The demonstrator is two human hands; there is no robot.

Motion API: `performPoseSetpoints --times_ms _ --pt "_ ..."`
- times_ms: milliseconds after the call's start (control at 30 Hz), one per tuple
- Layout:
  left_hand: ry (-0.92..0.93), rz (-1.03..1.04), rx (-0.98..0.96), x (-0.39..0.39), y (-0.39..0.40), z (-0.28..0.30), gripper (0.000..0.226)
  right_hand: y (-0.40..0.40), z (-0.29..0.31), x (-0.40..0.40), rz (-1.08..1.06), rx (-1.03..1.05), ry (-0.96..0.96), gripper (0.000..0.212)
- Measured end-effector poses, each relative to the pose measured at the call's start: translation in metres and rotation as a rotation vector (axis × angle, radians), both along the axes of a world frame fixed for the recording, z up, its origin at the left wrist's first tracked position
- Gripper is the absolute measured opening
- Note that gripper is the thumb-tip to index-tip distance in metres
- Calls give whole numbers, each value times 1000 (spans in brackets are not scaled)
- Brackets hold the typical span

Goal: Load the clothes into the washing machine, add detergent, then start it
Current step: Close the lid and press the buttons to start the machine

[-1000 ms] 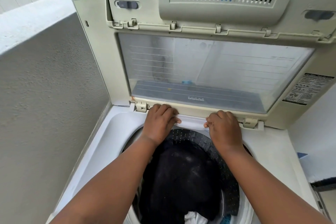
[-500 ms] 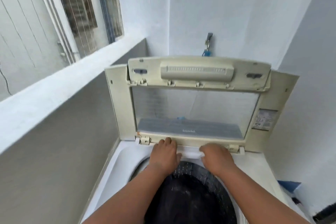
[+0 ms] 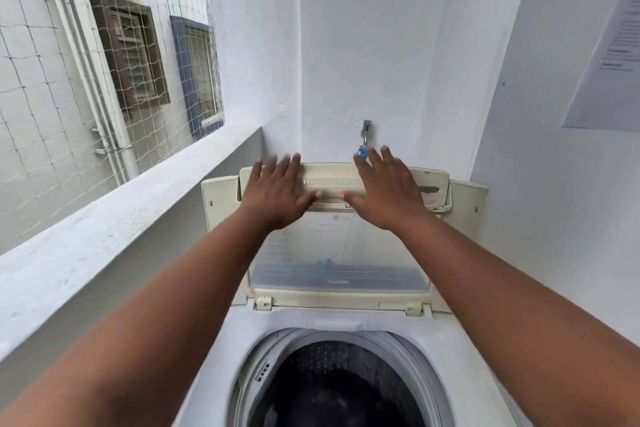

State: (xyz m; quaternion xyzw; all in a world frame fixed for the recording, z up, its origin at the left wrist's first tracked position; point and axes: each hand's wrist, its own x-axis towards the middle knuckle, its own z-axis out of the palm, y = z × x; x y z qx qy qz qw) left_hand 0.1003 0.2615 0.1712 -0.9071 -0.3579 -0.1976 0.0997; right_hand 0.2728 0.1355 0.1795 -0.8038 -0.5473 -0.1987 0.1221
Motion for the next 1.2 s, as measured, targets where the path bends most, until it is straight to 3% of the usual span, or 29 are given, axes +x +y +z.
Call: performPoseSetpoints --times_ms 100,700,1000,1200 --pt "-15 22 -39 11 9 -9 88 16 -12 0 -80 -79 84 89" --pt "-53 40 13 -15 -27 -14 103 -23 -11 -28 -63 -22 40 88" --pt "-76 45 29 -45 -63 -24 104 -63 -18 -53 -26 23 24 83" --pt "-81 33 56 -72 -94 -36 101 -93 -24 -72 8 65 27 64"
